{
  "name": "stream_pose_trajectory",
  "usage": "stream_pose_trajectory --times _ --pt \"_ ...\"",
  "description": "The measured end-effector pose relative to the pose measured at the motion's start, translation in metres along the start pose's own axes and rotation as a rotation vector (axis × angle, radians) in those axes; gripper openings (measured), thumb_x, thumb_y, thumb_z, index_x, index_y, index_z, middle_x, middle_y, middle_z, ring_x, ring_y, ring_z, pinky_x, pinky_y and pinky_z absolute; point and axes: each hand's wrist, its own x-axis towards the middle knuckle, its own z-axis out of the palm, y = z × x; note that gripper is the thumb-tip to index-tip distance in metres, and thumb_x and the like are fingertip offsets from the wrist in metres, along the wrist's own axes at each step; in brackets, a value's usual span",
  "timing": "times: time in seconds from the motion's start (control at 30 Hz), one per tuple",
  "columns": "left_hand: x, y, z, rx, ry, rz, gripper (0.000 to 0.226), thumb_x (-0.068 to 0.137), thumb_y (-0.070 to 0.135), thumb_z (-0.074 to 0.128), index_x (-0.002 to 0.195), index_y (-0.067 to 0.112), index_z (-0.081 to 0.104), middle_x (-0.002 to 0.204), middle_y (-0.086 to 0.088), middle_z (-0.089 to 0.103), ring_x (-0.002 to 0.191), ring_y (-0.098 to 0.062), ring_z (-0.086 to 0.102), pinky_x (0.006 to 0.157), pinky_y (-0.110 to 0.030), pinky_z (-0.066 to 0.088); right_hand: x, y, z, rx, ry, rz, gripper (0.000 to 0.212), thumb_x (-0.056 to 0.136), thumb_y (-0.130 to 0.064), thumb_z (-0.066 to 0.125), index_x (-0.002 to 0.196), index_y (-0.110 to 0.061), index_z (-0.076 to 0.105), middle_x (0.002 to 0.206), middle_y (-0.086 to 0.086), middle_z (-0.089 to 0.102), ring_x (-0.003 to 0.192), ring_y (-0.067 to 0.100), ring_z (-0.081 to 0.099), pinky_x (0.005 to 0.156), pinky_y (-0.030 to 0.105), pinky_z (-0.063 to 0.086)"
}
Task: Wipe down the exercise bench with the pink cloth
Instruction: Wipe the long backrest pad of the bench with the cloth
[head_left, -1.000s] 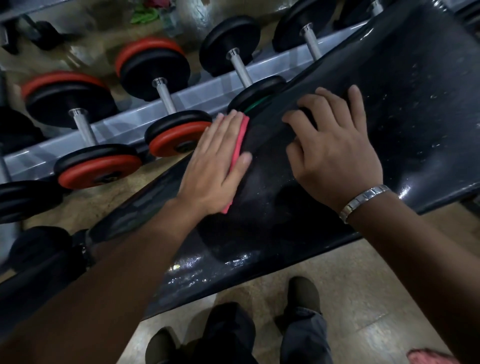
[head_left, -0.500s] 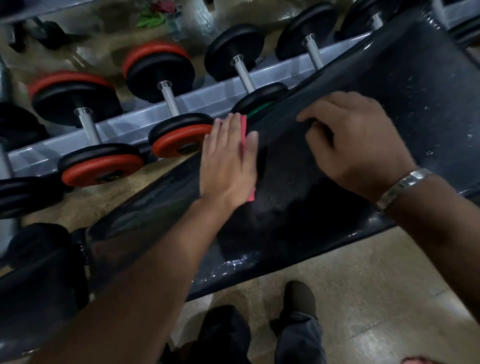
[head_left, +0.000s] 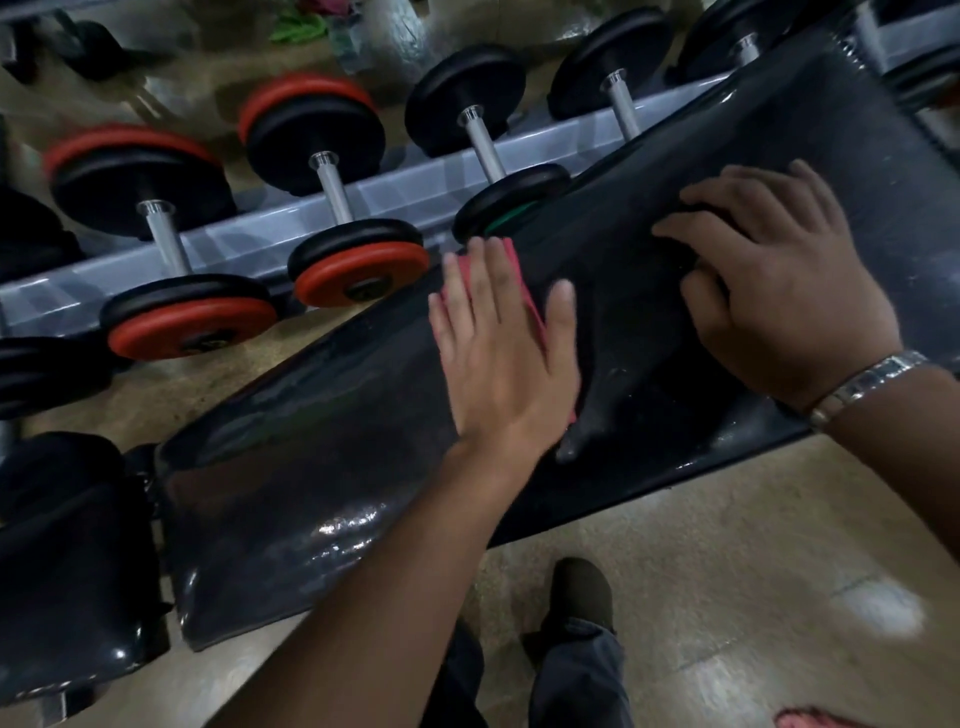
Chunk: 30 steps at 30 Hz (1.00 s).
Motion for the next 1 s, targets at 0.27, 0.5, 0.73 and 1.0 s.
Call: stream_pose_trajectory --times 0.27,0.5,0.73,1.0 --pt "0.006 -0.030 -0.003 0.067 0.018 0.047 0.081 0.103 0.064 -0.001 0.169 0.017 0.005 0.178 0.001 0.003 0.164 -0.016 -0.009 0.134 -0.046 -0.001 -0.001 -0.001 0.001 -0.006 -0.012 0.009 0.038 0.096 -0.022 0.044 0.129 -0.015 0.060 0.139 0.013 0.055 0.139 0.038 0.041 0.122 0.057 0.019" --pt "-0.045 -0.029 -0.002 0.089 -0.062 0.318 0.078 0.106 0.059 0.015 0.168 0.013 0.005 0.178 -0.002 0.001 0.164 -0.020 -0.010 0.133 -0.049 -0.001 0.000 0.000 0.001 -0.009 -0.020 0.011 0.038 0.096 -0.023 0.045 0.130 -0.016 0.059 0.139 0.012 0.054 0.140 0.036 0.039 0.123 0.055 0.018" --pt "-0.048 0.004 0.015 0.000 0.132 -0.103 0.081 0.105 0.063 0.001 0.168 0.012 0.009 0.177 -0.002 0.005 0.164 -0.021 -0.007 0.133 -0.052 0.003 -0.001 0.000 0.002 -0.020 0.007 0.006 0.036 0.095 -0.022 0.047 0.128 -0.016 0.060 0.137 0.011 0.055 0.138 0.036 0.042 0.121 0.056 0.020" --pt "-0.070 -0.004 0.021 0.066 0.105 0.105 0.075 0.108 0.057 0.014 0.167 0.010 0.015 0.177 -0.004 0.011 0.165 -0.022 -0.001 0.133 -0.052 0.005 -0.001 0.000 0.003 -0.024 -0.004 0.008 0.037 0.097 -0.024 0.043 0.130 -0.016 0.058 0.139 0.011 0.054 0.140 0.035 0.040 0.122 0.056 0.018"
